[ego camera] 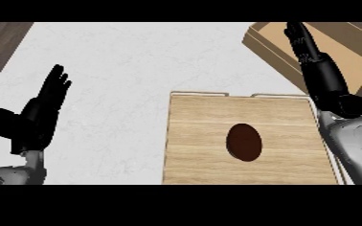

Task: Pick the cupcake from the tray and place it in the cardboard box

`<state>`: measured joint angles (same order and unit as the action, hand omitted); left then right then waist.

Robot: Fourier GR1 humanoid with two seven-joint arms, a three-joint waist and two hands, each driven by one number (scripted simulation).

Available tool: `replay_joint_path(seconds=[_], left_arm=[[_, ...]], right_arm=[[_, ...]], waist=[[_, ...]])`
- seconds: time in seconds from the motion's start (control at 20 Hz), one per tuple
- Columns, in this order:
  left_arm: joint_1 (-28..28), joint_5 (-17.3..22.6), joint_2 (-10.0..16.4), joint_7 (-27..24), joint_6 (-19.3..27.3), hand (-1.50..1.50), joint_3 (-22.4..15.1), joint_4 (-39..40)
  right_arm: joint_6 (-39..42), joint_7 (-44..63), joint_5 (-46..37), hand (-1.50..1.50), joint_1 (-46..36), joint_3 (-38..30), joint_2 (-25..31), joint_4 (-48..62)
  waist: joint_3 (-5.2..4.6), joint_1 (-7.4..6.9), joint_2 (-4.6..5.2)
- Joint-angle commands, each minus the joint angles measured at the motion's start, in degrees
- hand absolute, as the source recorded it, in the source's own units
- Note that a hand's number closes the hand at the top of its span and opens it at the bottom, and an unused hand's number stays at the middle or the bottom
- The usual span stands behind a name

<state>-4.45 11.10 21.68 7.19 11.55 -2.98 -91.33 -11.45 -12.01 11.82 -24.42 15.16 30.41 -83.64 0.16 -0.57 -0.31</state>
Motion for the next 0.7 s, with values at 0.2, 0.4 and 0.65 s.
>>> replay_joint_path(seconds=[0.2, 0.4, 0.65], left_arm=[[2.6, 6.1, 0.9, 1.6, -4.3, 0.00, 4.8, -0.8], [3.2, 9.0, 0.2, 5.5, -5.5, 0.00, 4.1, -2.6], [5.5, 10.1, 0.6, 4.7, -7.9, 0.00, 5.7, -3.2]], right_arm=[[16.9, 7.9, 16.9, -1.50, 8.1, -3.0, 1.8, -7.5], [-1.5, -2.8, 8.2, -1.50, 11.9, -10.8, -2.3, -7.0], [9.6, -14.7, 8.5, -1.50, 24.2, -11.8, 1.9, -19.7]], waist=[[-0.16, 1.58, -0.10], [-0.04, 2.11, -0.10], [-0.14, 1.55, -0.01]])
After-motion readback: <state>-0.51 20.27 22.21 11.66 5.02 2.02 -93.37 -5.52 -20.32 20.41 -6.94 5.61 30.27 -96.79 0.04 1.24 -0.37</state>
